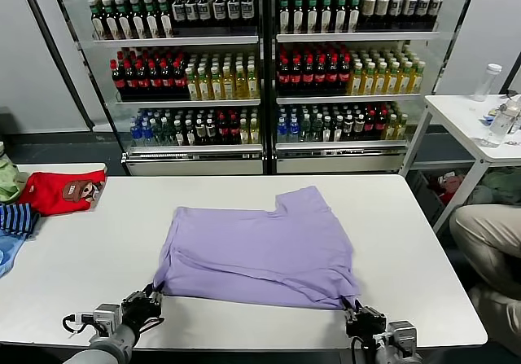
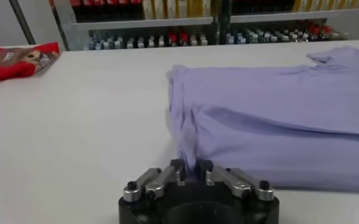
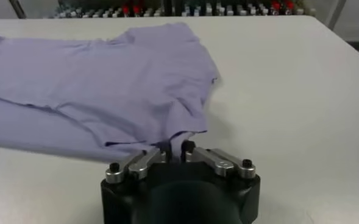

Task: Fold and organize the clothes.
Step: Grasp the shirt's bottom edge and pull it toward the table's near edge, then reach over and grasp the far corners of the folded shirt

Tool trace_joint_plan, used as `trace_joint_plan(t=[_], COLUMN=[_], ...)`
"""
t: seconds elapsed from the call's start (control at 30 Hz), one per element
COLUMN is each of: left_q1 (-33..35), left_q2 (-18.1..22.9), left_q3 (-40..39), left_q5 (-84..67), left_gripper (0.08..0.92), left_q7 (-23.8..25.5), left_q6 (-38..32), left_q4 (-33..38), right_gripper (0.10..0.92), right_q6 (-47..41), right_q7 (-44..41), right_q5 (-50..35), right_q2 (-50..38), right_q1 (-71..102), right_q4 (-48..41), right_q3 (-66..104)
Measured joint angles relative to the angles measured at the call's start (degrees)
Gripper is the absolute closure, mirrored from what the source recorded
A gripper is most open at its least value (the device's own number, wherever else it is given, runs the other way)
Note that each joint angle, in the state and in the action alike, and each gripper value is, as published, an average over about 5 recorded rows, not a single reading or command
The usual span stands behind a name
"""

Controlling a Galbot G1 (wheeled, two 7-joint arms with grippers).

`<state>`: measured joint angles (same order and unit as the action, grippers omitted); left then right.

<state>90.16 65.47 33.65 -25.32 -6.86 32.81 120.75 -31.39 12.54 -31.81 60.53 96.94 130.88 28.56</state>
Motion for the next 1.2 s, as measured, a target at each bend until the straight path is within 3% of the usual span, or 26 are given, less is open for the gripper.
trace_joint_plan(t=[0.13, 0.27, 0.67, 0.97, 1.07, 1.2], left_q1=[3.86, 7.98, 13.1, 4.27, -1.1, -8.67], left_q2=[-0.17, -0.5, -0.95, -2.82, -3.85, -5.35], left_q3=[0.37, 0.82, 1.94, 1.69, 0.66, -1.17], left_q5=[0.66, 1.68, 4.01, 1.94, 0.55, -1.75], left_gripper=[0.899, 0.835, 0.501, 0.223, 0.184, 0.178], left_q7=[-0.67, -1.28, -2.11, -0.55, 0.16, 0.81], left_q6=[-0.42, -0.76, -1.09, -0.3, -0.07, 0.13], left_q4=[3.94, 7.07, 11.6, 9.38, 6.43, 1.42], right_gripper=[0.893, 0.862, 0.526, 0.269, 0.216, 0.204], right_q6=[0.31, 0.76, 1.01, -0.59, -0.87, -1.09], right_q7=[-0.45, -0.93, -0.96, 1.07, 1.67, 2.75], right_q5=[-0.03, 1.05, 0.07, -4.55, -5.22, -5.43], right_q2=[-0.18, 0.02, -1.37, -3.39, -3.17, -1.88], right_q1=[4.08, 7.35, 9.35, -7.93, -16.3, -27.34], right_q4=[3.13, 4.8, 9.13, 2.87, -2.19, -10.18], right_q3=[2.47, 3.48, 7.97, 4.25, 0.05, -6.0])
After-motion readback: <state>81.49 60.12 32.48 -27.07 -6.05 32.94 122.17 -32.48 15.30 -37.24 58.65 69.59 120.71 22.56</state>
